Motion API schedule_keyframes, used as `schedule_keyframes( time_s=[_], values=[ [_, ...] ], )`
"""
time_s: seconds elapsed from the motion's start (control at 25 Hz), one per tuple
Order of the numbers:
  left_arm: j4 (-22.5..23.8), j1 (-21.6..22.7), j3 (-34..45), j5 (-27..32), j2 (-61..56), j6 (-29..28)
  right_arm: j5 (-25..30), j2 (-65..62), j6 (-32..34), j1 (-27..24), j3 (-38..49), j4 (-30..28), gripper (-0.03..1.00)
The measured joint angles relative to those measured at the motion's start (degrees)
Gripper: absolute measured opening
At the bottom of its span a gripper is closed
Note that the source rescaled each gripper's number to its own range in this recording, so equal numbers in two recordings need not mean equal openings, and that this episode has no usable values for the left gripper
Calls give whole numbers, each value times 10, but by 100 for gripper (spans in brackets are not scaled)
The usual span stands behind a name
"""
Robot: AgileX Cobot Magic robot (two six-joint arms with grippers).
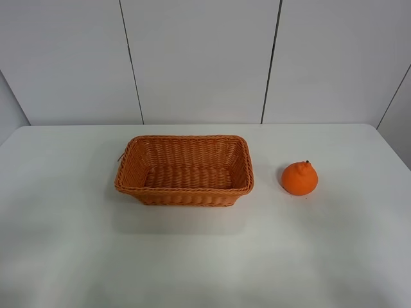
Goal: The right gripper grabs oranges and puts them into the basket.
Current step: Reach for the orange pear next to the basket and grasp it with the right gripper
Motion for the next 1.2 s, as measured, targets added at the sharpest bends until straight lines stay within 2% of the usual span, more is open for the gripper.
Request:
schedule_keyframes(
  time_s=[0.4,0.56,0.8,1.2],
  values=[
    [0,0,0,0,0,0,0,1,0,0,-1,-2,100],
    [0,0,0,0,0,0,-10,56,0,0,-30,-3,100],
    [0,0,0,0,0,0,-55,280,0,0,-125,-3,100],
    [0,0,0,0,0,0,-46,737,-34,0,-337,11,100]
  ],
)
